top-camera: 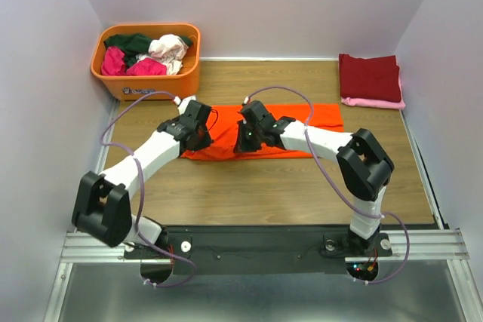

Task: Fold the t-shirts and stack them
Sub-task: Fold the tshirt

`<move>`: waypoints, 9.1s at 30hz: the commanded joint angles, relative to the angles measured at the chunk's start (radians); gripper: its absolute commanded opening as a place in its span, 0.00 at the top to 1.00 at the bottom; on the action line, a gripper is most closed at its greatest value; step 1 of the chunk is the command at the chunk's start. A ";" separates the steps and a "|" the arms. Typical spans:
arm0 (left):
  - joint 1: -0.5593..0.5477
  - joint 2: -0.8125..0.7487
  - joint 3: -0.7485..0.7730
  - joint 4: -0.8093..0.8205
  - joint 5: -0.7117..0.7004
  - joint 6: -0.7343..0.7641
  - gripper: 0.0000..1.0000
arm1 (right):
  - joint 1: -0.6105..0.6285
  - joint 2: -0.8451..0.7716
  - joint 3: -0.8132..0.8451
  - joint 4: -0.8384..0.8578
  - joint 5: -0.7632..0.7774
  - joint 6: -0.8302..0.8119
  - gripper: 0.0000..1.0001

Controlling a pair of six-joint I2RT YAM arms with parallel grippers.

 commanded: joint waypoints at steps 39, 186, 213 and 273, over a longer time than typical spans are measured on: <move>0.084 0.419 0.403 0.248 -0.037 0.353 0.87 | -0.159 0.187 0.280 0.000 0.064 -0.007 0.80; -0.322 0.475 0.282 0.353 0.162 0.170 0.40 | -0.763 -0.262 -0.392 0.045 -0.003 -0.056 0.21; -0.324 0.375 0.171 0.366 0.158 0.134 0.40 | -0.763 -0.149 -0.227 0.164 0.004 0.011 0.22; -0.147 0.054 -0.049 0.303 0.038 0.127 0.49 | -0.470 -0.150 -0.314 0.198 -0.088 0.158 0.24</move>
